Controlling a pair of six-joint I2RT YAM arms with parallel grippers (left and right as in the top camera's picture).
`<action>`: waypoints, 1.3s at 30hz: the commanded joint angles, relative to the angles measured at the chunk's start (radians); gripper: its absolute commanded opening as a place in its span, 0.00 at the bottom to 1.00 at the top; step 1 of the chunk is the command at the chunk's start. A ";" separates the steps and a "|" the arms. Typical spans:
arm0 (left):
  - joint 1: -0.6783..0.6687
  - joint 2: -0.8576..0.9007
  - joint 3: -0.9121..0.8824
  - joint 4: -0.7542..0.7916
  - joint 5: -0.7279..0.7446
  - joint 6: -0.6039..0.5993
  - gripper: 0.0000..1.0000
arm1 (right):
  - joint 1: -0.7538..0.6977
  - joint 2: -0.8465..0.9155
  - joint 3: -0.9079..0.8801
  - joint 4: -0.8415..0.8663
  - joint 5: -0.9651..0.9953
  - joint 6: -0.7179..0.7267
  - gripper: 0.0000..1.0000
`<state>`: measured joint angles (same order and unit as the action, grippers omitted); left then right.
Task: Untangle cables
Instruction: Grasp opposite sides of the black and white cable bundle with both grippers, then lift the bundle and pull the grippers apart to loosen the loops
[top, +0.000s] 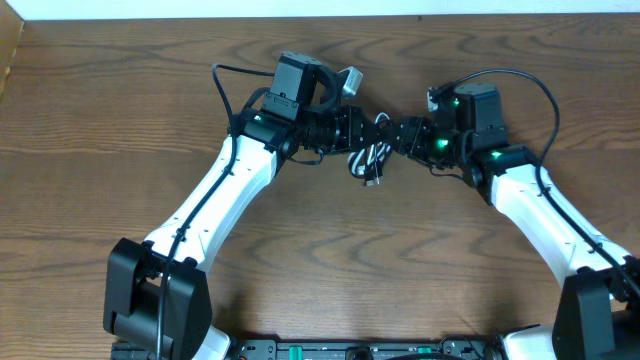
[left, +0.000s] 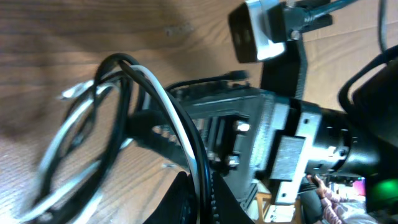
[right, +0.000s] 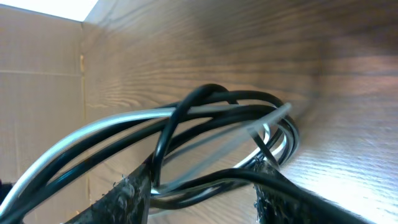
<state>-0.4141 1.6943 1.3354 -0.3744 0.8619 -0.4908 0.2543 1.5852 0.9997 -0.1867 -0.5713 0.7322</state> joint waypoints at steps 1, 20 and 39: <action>0.003 -0.007 0.011 0.012 0.042 -0.027 0.08 | 0.010 0.014 0.014 0.035 -0.014 0.052 0.50; 0.035 -0.007 0.011 0.150 0.017 -0.280 0.08 | 0.041 0.018 0.014 0.026 0.167 0.065 0.14; 0.147 -0.007 0.011 -0.267 0.018 0.316 0.07 | -0.072 0.010 0.014 -0.095 0.036 -0.259 0.01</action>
<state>-0.2527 1.6943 1.3354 -0.6163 0.8665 -0.3332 0.1932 1.5970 1.0004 -0.2874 -0.4706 0.5385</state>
